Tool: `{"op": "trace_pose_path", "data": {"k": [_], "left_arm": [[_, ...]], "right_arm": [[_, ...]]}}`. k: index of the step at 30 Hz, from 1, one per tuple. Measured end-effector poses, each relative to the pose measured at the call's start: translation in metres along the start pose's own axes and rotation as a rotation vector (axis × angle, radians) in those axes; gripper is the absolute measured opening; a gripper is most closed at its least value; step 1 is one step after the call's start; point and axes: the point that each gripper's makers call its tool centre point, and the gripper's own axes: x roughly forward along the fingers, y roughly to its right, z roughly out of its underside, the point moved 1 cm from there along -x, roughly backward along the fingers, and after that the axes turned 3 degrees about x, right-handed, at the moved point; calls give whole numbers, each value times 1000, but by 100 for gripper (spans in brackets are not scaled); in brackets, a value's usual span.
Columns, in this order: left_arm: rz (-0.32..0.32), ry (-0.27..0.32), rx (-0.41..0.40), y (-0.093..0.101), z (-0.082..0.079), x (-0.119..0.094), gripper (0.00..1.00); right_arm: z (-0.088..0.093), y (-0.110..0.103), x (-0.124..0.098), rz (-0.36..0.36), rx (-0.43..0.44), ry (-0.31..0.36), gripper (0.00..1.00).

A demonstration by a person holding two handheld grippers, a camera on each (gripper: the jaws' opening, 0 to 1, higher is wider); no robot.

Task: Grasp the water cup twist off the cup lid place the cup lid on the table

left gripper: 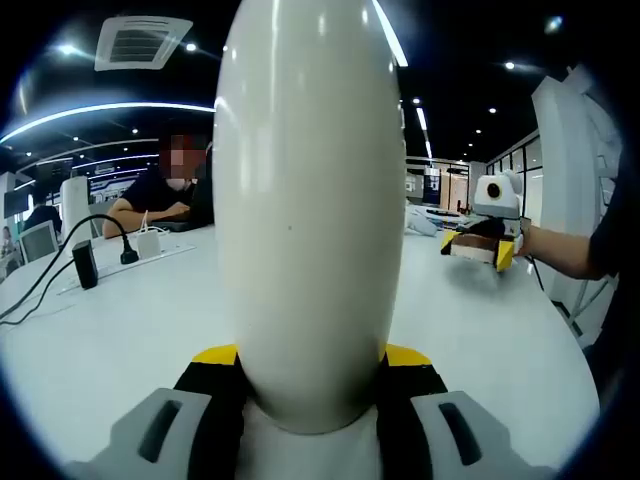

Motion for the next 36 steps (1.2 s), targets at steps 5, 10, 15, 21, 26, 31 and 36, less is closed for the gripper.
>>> {"op": "trace_pose_path", "data": {"k": [5,10,15,21,26,31,36], "left_arm": [[0,0,0,0,0,0,52],[0,0,0,1,0,0,52],[-1,0,1,1,0,0,52],[-1,0,1,3,0,-1,52],[-1,0,2,4,0,-1,52],[-1,0,1,3,-1,-1,52],[0,0,1,2,-1,-1,52]], "right_arm": [[7,-2,3,2,-32,-41,46],[12,-2,5,10,-57,-68,46],[18,-3,7,16,-89,-105,46],[18,-5,7,14,-94,-120,46],[19,-4,7,7,-66,-126,47],[19,-3,7,0,-59,-125,47],[20,-3,8,1,-50,-119,47]]}}
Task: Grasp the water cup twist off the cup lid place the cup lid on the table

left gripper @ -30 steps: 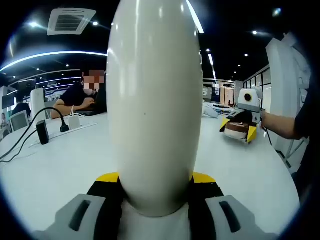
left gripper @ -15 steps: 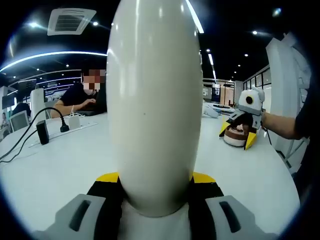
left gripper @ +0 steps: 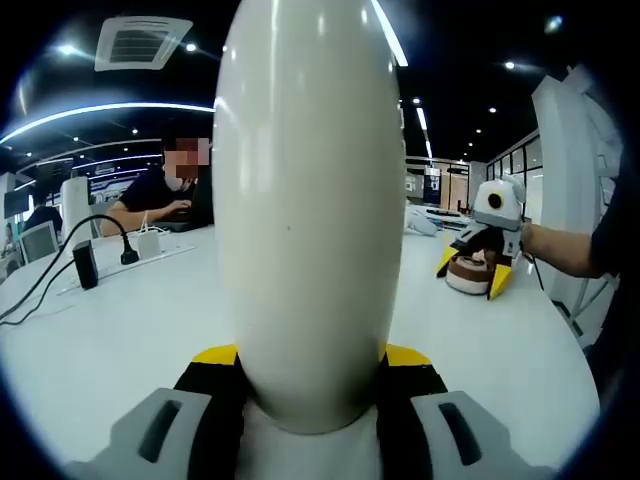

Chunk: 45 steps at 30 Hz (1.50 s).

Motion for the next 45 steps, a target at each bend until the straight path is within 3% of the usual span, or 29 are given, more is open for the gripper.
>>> {"op": "trace_pose_path", "data": {"k": [8,18,25,28,33,38,45], "left_arm": [[2,0,-2,0,0,0,52],[2,1,4,-1,0,0,53],[51,9,34,10,-2,2,76],[101,-14,30,17,1,2,84],[117,-61,30,21,8,-13,86],[97,-100,33,18,15,-42,85],[71,-133,75,7,10,-79,83]], "right_arm": [[0,1,1,8,7,-3,50],[1,2,0,16,9,-16,63],[1,4,-12,47,6,-15,66],[0,4,-19,61,-10,-30,66],[-10,1,-31,66,-40,-34,66],[-21,-2,-35,51,-70,-39,66],[-35,-8,-32,2,-131,-100,66]]}}
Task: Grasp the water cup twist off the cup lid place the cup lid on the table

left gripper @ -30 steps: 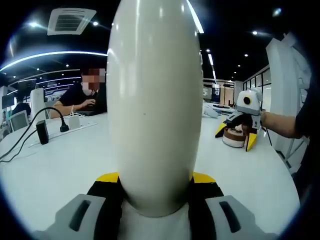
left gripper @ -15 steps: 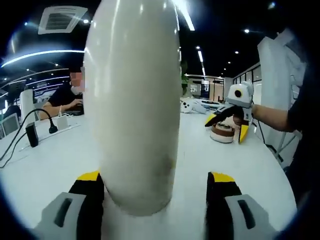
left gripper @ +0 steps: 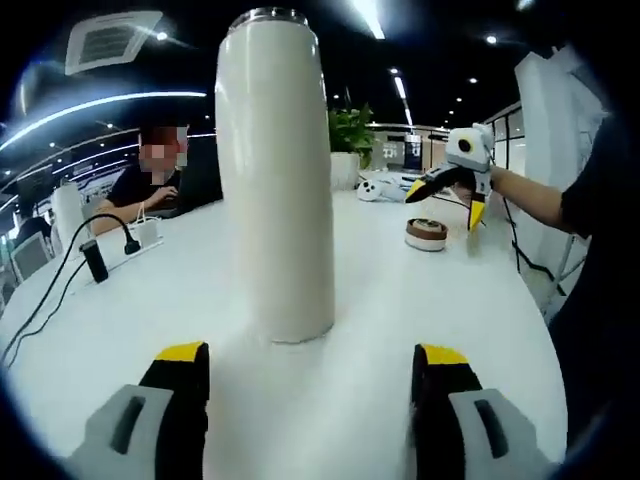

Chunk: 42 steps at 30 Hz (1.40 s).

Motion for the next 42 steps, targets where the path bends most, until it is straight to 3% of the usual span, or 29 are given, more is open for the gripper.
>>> {"op": "trace_pose_path", "data": {"k": [4,12,18,31,36,42], "left_arm": [[36,-4,-122,5,-7,-22,86],[45,38,-171,1,-41,-58,89],[67,33,-134,1,-71,-81,89],[117,-124,-14,22,-111,-114,89],[92,-149,37,17,-126,-122,89],[98,-161,24,14,-138,-133,89]], "right_arm": [[-11,-3,0,-32,-37,-41,66],[-30,-8,-4,-79,-90,-102,66],[-42,-6,-13,-93,-100,-126,66],[-76,-9,-43,-106,-99,-193,71],[-82,-8,-55,-94,-124,-216,72],[-94,-11,-67,-89,-149,-219,72]]}}
